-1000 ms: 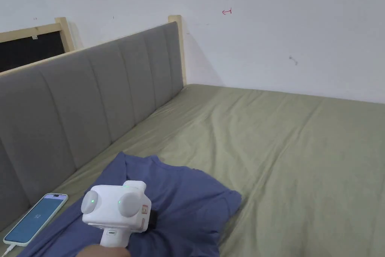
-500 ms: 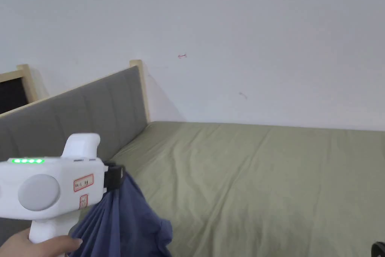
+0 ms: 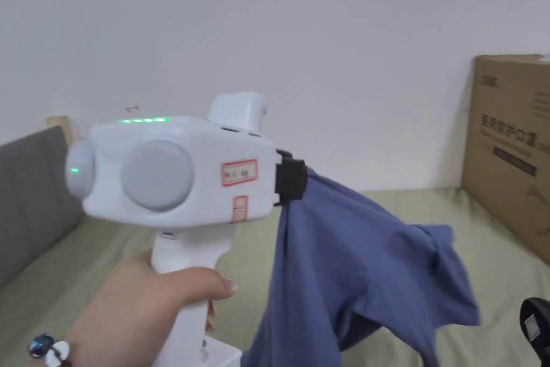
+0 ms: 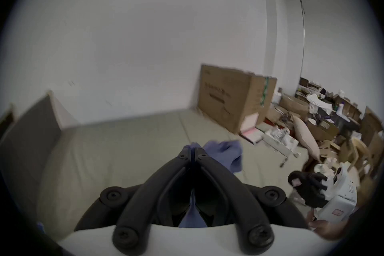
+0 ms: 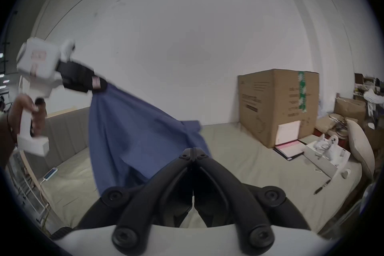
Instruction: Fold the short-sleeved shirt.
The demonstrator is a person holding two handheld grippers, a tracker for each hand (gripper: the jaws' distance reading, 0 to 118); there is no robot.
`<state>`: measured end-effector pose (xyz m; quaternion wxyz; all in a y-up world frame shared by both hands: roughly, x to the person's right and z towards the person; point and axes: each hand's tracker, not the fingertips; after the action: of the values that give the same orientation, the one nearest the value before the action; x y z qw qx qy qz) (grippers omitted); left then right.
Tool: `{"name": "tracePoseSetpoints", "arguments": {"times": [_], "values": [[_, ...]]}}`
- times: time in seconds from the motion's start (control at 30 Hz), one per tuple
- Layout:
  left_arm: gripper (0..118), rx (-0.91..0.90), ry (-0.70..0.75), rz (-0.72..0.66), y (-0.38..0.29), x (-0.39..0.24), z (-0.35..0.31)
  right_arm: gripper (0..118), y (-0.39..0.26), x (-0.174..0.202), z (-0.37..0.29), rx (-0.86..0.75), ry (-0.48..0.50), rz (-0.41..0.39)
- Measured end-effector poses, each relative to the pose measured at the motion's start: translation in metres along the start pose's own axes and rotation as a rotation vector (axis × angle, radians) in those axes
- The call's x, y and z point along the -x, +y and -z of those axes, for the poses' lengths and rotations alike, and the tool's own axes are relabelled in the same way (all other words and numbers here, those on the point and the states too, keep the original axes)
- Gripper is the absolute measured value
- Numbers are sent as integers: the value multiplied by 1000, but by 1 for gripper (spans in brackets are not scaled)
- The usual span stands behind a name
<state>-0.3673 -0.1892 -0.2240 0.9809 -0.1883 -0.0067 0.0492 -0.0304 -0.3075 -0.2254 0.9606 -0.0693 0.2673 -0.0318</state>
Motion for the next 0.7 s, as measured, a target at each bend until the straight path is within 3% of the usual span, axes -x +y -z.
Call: {"name": "tracePoseSetpoints", "arguments": {"times": [0.17,0.3,0.33,0.4,0.43,0.57,0.7], "values": [[0,520,-145,-288,-89,-9,126,0,-14,-45,3,27,-135,28],[1,748,-147,-385,-181,-22,188,0,-36,-63,15,123,-139,63],[12,769,-136,-380,-195,-25,196,0,-42,-66,18,152,-139,67],[101,825,-117,-445,-212,-27,202,0,-52,-70,22,185,-130,84],[116,836,-150,-475,-215,-27,203,0,-56,-72,23,193,-126,94],[112,682,-123,-430,-184,-17,184,0,-61,-71,26,207,-136,97],[112,372,-56,-387,-136,1,131,0,-51,-62,27,177,-118,117]]}}
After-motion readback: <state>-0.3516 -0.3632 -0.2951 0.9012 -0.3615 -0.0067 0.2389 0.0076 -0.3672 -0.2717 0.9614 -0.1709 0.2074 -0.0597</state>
